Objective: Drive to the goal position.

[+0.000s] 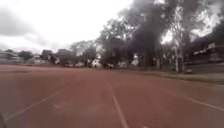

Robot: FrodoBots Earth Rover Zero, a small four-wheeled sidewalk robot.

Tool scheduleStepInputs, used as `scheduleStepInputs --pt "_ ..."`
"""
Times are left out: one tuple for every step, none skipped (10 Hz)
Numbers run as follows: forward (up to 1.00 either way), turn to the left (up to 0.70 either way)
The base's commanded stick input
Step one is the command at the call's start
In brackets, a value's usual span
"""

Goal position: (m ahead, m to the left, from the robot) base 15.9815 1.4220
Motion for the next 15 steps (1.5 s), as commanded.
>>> scheduleStepInputs --pt "0.67 0.00" --pt "0.67 0.00" --pt "0.67 0.00" --pt "0.67 0.00" --pt "0.67 0.00" --pt "0.67 0.00" --pt "0.67 0.00" --pt "0.67 0.00" --pt "0.67 0.00" --pt "0.67 0.00" --pt "0.67 0.00" --pt "0.67 0.00" --pt "0.67 0.00" --pt "0.67 0.00" --pt "0.67 0.00"
